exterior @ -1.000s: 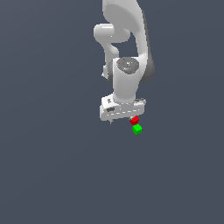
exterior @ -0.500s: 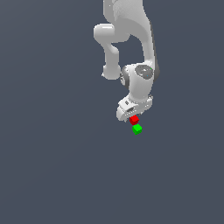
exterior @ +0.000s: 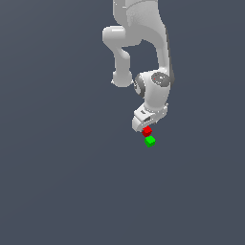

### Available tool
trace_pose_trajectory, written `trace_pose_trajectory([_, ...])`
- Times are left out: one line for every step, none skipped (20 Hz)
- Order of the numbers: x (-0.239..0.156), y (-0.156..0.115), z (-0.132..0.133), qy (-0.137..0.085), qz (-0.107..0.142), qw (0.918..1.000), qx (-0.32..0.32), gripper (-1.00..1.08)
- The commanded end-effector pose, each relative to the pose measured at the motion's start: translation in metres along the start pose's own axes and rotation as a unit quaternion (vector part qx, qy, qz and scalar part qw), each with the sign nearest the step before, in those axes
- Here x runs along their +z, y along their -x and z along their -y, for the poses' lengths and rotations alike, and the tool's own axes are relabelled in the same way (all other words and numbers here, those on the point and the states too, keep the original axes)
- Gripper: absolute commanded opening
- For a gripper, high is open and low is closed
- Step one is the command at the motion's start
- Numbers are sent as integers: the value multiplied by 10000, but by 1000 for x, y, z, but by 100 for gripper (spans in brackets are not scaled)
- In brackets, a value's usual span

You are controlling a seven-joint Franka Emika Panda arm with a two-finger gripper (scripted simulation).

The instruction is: Stack the red cube on top of the green cube.

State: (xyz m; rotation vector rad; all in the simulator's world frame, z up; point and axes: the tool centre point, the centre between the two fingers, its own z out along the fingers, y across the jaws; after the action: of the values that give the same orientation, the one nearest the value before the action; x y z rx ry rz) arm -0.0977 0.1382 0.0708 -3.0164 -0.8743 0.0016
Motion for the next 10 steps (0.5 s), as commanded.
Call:
trace_pose_trajectory([1,0,0,1,-2,10000,2,100])
trace_pose_trajectory([2,0,0,1,-2,10000,2,100])
trace_pose_trajectory([5,0,0,1,-2,10000,2,100])
trace_pose_trajectory([7,0,0,2,-2,10000,-1,100])
trace_pose_trajectory([11,1,0,2,-2,10000,-1,100])
trace_pose_trajectory([14,1,0,2,-2,10000,-5,100])
trace_pose_trajectory([19,1,0,3,-2,10000,-8,100])
trace_pose_trajectory([24,1,0,3,-2,10000,-8,100])
trace_pose_trajectory([29,1,1,4,-2,10000,-12,100])
trace_pose_trajectory([34,1,1,4,-2,10000,-15,100])
